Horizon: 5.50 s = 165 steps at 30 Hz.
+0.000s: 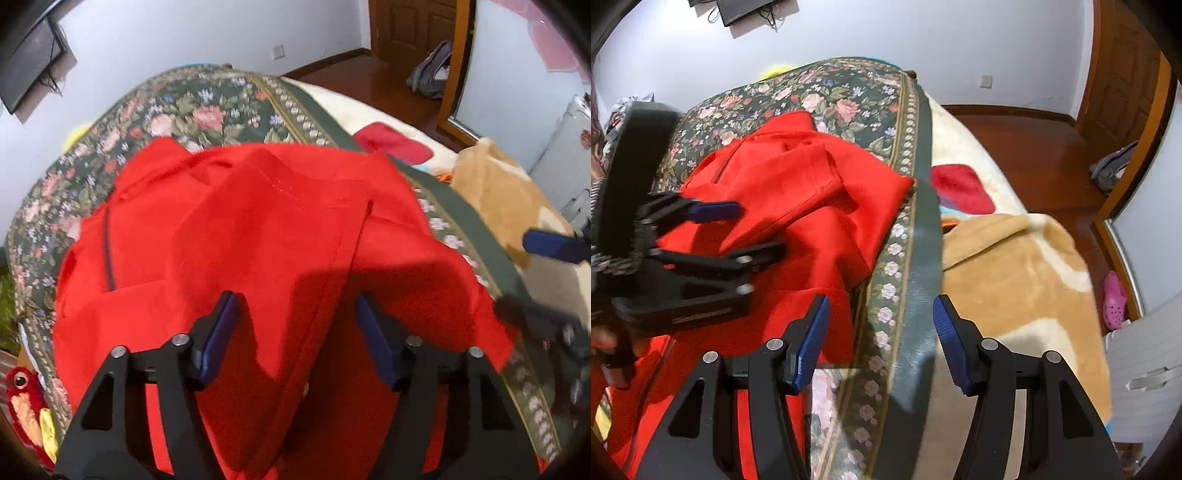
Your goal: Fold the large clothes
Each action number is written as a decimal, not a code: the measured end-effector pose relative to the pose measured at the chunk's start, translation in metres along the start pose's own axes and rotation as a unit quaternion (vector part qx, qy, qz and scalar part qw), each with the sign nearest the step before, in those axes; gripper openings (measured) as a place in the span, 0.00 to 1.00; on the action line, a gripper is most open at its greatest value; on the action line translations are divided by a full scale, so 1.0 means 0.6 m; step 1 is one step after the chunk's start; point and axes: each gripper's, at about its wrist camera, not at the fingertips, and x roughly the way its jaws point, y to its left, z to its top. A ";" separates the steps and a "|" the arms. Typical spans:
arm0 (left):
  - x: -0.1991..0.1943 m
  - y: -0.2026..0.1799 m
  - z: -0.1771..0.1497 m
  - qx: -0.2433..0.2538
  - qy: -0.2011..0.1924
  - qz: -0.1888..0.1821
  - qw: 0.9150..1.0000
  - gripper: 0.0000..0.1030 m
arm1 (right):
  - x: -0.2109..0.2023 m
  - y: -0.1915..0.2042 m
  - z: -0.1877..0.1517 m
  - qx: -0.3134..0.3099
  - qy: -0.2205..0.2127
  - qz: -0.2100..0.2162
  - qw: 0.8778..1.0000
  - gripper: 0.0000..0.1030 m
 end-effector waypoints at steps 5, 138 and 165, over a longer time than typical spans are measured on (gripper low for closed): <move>0.000 0.020 0.006 -0.025 -0.014 -0.014 0.999 0.07 | 0.029 0.011 -0.008 -0.002 0.025 0.014 1.000 0.52; -0.179 0.313 -0.372 -0.220 -0.033 -0.094 0.970 0.01 | 0.011 0.256 -0.027 -0.078 0.083 0.116 0.987 0.03; -0.193 0.433 -0.327 -0.276 -0.093 0.006 0.957 0.60 | 0.036 0.306 0.073 -0.046 0.018 0.120 0.992 0.51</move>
